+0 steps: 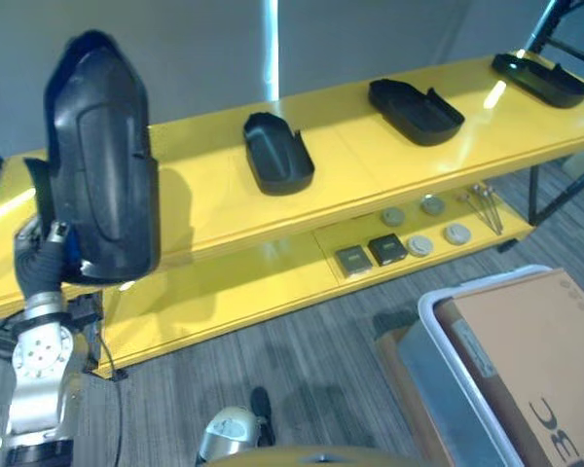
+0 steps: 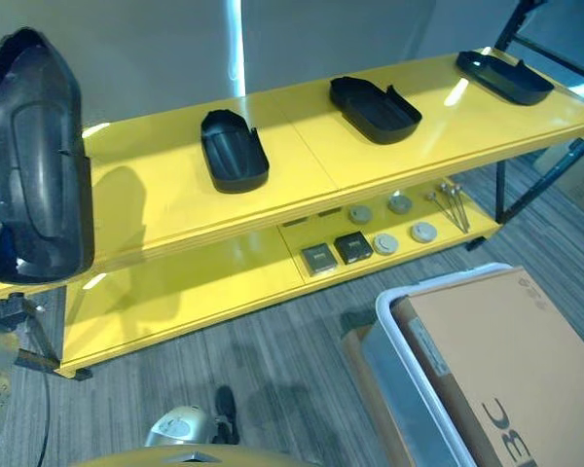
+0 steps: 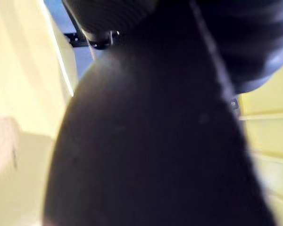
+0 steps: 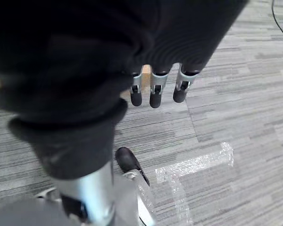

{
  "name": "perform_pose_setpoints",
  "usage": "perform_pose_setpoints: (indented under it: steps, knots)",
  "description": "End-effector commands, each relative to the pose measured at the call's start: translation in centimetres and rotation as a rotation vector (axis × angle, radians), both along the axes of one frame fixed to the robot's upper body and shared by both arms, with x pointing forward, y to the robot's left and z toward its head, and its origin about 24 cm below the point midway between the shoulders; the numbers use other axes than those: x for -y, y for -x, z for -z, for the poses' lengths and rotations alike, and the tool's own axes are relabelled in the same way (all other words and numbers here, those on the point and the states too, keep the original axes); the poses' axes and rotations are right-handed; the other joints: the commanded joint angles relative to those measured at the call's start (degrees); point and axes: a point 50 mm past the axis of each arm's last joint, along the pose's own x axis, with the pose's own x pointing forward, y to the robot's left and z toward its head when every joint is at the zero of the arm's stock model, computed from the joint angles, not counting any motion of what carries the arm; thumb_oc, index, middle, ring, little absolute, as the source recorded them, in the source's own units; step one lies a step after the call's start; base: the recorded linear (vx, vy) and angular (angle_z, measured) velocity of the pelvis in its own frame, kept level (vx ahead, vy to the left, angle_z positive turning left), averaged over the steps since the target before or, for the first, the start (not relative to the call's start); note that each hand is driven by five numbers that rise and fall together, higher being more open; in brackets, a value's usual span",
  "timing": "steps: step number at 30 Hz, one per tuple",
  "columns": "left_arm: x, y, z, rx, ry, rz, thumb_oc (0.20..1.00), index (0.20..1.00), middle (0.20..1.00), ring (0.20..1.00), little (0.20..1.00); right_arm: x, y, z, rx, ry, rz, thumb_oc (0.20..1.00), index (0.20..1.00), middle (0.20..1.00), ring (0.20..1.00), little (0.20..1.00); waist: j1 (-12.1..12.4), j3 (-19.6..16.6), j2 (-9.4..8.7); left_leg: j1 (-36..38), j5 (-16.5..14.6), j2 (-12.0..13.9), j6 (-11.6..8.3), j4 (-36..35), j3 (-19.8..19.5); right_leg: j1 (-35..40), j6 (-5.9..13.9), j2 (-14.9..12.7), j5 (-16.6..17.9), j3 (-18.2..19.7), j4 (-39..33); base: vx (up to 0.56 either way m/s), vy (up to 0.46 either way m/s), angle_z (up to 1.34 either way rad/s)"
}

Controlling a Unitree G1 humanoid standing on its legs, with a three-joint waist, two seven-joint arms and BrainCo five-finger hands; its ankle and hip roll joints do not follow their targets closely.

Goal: Move parts from the plastic box to the shelf.

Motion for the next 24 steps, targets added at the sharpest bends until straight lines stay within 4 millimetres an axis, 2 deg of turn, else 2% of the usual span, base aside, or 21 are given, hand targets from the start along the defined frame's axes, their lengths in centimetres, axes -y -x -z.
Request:
perform_pose_setpoints:
  steps: [1, 2, 3, 4, 5, 6, 8, 9, 10, 11, 12, 13, 16, 18, 24]
  knots:
    - [0.3, -0.1, -2.6, 0.136, -0.069, 0.076, 0.200, 0.200, 0.200, 0.200, 0.200, -2.0, -0.3, 0.5, 0.049, -0.082, 0.071, 1.000, 1.000, 1.000, 1.000, 1.000, -0.03, -3.32, 2.13, -2.64, -3.30, 1.90, -2.14, 0.39, -3.88, -6.88, -2.08, 2.01, -7.18, -0.28, 16.10, 0.18, 0.299, 0.22]
    - [0.5, -0.6, -2.6, 0.137, -0.084, 0.097, 0.200, 0.200, 0.200, 0.200, 0.200, -1.7, -0.6, 0.4, 0.085, -0.080, 0.123, 1.000, 1.000, 1.000, 1.000, 1.000, -1.49, -2.55, 2.54, -2.25, -5.74, 0.41, 0.23, 1.51, -4.83, -12.47, -0.82, -2.22, -4.93, 2.35, 30.46, 0.15, 0.282, 0.20]
    - [0.5, -0.7, -2.6, 0.138, -0.085, 0.098, 0.200, 0.200, 0.200, 0.200, 0.200, -1.6, -0.6, 0.3, 0.089, -0.077, 0.128, 1.000, 1.000, 1.000, 1.000, 1.000, -1.52, -2.54, 2.40, -2.45, -6.03, 0.09, 0.56, 1.72, -4.77, -13.31, -0.65, -2.87, -4.97, 2.73, 31.78, 0.13, 0.251, 0.41]
    - [0.6, -0.8, -2.6, 0.140, -0.093, 0.102, 0.200, 0.200, 0.200, 0.200, 0.200, -1.5, -0.8, 0.3, 0.100, -0.073, 0.147, 1.000, 1.000, 1.000, 1.000, 1.000, -2.65, -1.89, 2.53, -1.84, -6.82, -0.41, 1.36, 1.90, -5.34, -16.36, -0.05, -3.33, -2.89, 5.02, 36.18, 0.06, 0.096, 0.61]
    - [0.8, -1.0, -2.8, 0.147, -0.093, 0.110, 0.200, 0.200, 0.200, 0.200, 0.200, -1.1, -1.1, 0.1, 0.119, -0.075, 0.155, 1.000, 1.000, 1.000, 1.000, 1.000, -4.31, -0.83, 2.42, -0.90, -7.66, -1.41, 2.06, 1.88, -6.24, -21.02, 0.67, -3.15, -1.08, 9.06, 39.62, 0.06, 0.077, 0.63]
    - [0.9, -1.2, -3.0, 0.157, -0.088, 0.117, 0.200, 0.200, 0.200, 0.200, 0.200, -0.9, -1.4, 0.1, 0.139, -0.083, 0.156, 1.000, 1.000, 1.000, 1.000, 1.000, -5.25, 0.02, 2.37, -0.15, -7.86, -2.05, 2.12, 1.38, -6.99, -23.73, 1.12, -2.61, 0.13, 11.78, 38.99, 0.04, -0.034, 0.41]
    - [1.6, -1.7, -3.7, 0.182, -0.091, 0.133, 0.200, 0.200, 0.200, 0.200, 0.200, -1.0, -2.1, 0.0, 0.171, -0.099, 0.158, 1.000, 1.000, 1.000, 1.000, 1.000, -6.93, 1.33, 1.99, 1.37, -7.72, -2.18, 0.92, -0.19, -9.04, -25.14, 1.30, -0.59, 1.83, 15.84, 28.85, 0.03, -0.184, 0.38]
    - [2.1, -2.0, -4.3, 0.203, -0.095, 0.143, 0.200, 0.200, 0.200, 0.200, 0.200, -1.3, -2.7, -0.1, 0.193, -0.107, 0.162, 1.000, 1.000, 1.000, 1.000, 1.000, -7.54, 2.12, 1.74, 1.95, -7.74, -1.68, 0.12, -0.91, -10.26, -23.88, 1.68, 0.70, 3.88, 17.21, 20.11, 0.04, -0.301, 0.80]
    - [2.5, -2.2, -4.7, 0.218, -0.097, 0.148, 0.200, 0.200, 0.200, 0.200, 0.200, -1.5, -3.0, -0.1, 0.206, -0.114, 0.163, 1.000, 1.000, 1.000, 1.000, 1.000, -7.83, 2.70, 1.21, 2.04, -7.98, -1.41, -0.25, -1.18, -11.25, -23.09, 2.25, 1.12, 6.86, 18.30, 12.80, 0.09, -0.393, 1.21]
    - [2.9, -2.5, -5.1, 0.226, -0.090, 0.158, 0.200, 0.200, 0.200, 0.200, 0.200, -1.7, -3.5, -0.2, 0.211, -0.117, 0.158, 1.000, 1.000, 1.000, 1.000, 1.000, -7.91, 2.99, 0.58, 1.93, -7.91, -0.82, -0.60, -0.52, -11.52, -21.24, 2.64, 1.80, 7.62, 18.44, 8.08, 0.09, -0.336, 0.96]
    - [3.0, -2.6, -5.1, 0.224, -0.087, 0.160, 0.200, 0.200, 0.200, 0.200, 0.200, -1.8, -3.5, -0.2, 0.208, -0.117, 0.147, 1.000, 1.000, 1.000, 1.000, 1.000, -7.84, 2.97, 0.24, 1.91, -7.78, -0.55, -0.57, -0.35, -11.34, -21.10, 2.90, 1.52, 8.80, 18.08, 7.09, 0.10, -0.284, 0.86]
    - [3.1, -2.7, -5.1, 0.224, -0.086, 0.162, 0.200, 0.200, 0.200, 0.200, 0.200, -1.8, -3.7, -0.3, 0.209, -0.121, 0.140, 1.000, 1.000, 1.000, 1.000, 1.000, -7.66, 2.89, -0.09, 1.67, -7.49, 0.04, -1.18, 0.03, -11.06, -20.01, 2.64, 2.11, 8.18, 17.71, 5.35, 0.10, -0.271, 0.58]
    - [3.9, -2.8, -4.6, 0.215, -0.058, 0.181, 0.200, 0.200, 0.200, 0.200, 0.200, -1.6, -4.7, -0.6, 0.229, -0.135, 0.127, 1.000, 1.000, 1.000, 1.000, 1.000, -7.35, 3.17, -1.28, 0.32, -6.30, 2.79, -3.62, 2.52, -10.35, -16.17, 1.25, 3.75, 7.83, 16.50, -0.09, 0.06, -0.252, 0.48]
    - [4.4, -2.6, -4.4, 0.214, -0.046, 0.184, 0.200, 0.200, 0.200, 0.200, 0.200, -1.5, -5.3, -0.9, 0.240, -0.123, 0.131, 1.000, 1.000, 1.000, 1.000, 1.000, -7.30, 3.34, -1.66, -0.36, -4.94, 3.74, -4.16, 2.93, -9.59, -14.56, -0.08, 4.52, 8.55, 15.66, -2.88, 0.03, -0.165, 0.24]
    - [4.3, -1.8, -3.5, 0.167, 0.004, 0.195, 0.200, 0.200, 0.200, 0.200, 0.200, -0.7, -3.7, -1.0, 0.204, -0.073, 0.138, 1.000, 1.000, 1.000, 1.000, 1.000, -7.94, 1.74, -1.76, 1.80, -4.69, 5.77, -6.13, 1.37, -9.41, -10.43, -0.89, 6.31, 7.02, 14.65, -6.05, 0.16, -0.112, -0.06]
